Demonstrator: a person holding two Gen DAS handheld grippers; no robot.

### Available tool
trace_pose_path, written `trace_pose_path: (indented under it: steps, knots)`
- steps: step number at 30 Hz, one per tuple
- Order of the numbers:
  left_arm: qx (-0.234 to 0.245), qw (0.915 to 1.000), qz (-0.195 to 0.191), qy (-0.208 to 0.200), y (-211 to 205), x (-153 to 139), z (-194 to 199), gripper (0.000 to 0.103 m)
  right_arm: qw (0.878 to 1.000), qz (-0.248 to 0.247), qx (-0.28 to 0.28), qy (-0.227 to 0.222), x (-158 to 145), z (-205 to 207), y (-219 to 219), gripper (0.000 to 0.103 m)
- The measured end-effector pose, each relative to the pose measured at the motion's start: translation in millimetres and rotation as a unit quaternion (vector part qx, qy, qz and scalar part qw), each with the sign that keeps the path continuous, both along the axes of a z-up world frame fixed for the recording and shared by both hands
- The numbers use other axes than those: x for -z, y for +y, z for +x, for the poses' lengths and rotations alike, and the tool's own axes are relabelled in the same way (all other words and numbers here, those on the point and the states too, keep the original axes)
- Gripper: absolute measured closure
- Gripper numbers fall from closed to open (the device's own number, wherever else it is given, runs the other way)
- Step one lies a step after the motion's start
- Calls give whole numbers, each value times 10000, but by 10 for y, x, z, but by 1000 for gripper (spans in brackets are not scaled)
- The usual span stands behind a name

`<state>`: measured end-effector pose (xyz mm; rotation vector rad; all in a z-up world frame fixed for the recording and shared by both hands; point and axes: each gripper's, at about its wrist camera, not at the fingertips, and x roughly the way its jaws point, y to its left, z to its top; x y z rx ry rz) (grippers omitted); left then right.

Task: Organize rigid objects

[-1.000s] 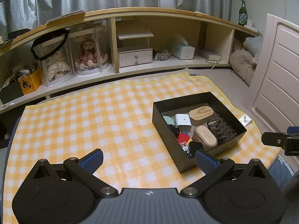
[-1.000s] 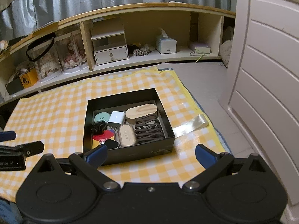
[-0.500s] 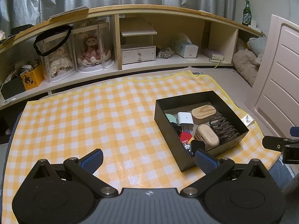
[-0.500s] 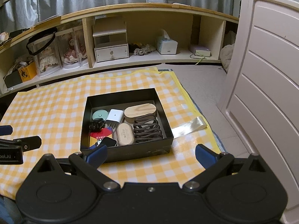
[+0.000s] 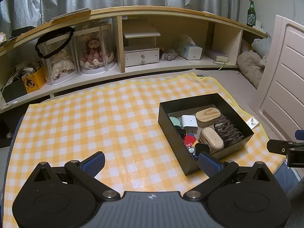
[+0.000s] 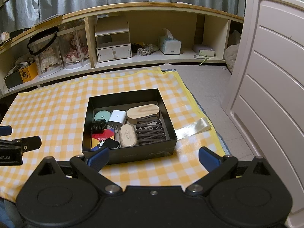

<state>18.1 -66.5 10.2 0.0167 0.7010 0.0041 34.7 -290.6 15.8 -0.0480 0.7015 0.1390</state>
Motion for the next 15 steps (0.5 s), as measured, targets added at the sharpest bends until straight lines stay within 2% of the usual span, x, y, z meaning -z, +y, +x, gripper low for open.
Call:
trace_pose_path:
  steps: [15]
  knots:
    - [7,10000,-12,-26,10,-20,-13,0,10000,9,5,3,3,-2,-3,2]
